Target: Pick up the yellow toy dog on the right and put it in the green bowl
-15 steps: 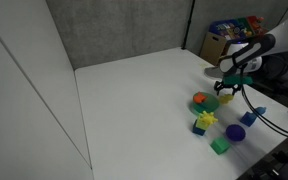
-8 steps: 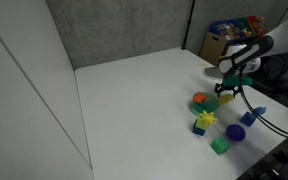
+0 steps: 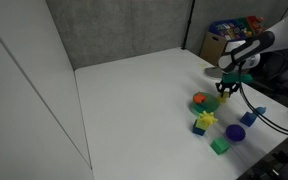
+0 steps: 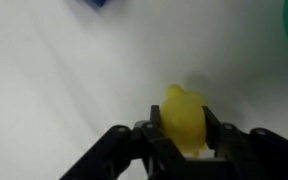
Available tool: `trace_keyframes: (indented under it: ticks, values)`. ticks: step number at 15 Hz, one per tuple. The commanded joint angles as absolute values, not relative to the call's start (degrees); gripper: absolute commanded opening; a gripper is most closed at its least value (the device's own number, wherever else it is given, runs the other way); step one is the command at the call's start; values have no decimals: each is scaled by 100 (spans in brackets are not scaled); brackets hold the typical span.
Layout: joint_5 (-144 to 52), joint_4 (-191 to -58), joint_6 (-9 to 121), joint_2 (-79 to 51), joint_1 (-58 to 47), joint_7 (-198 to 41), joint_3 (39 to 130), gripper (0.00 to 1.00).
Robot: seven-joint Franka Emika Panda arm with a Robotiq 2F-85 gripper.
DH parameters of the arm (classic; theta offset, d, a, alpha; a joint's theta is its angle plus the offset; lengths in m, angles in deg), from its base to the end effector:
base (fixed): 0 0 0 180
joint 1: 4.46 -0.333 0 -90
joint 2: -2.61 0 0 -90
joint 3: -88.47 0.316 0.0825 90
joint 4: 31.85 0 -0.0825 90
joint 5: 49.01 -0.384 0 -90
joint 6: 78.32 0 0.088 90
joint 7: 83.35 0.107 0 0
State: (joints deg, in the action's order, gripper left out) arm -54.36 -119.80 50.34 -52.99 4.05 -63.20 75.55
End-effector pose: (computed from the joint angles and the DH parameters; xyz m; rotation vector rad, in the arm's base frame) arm 0.6246 -0.2264 0.0697 2.8013 -1.0535 -0.3551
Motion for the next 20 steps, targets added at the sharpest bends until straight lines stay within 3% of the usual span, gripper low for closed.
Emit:
trace_keyframes:
  ticks: [1,20]
  values:
    - [-5449,-12183,4969,-4918,355,-6406,7682,17]
    - [-4827,-15120,6196,-2228,-471,-6622,7891,15]
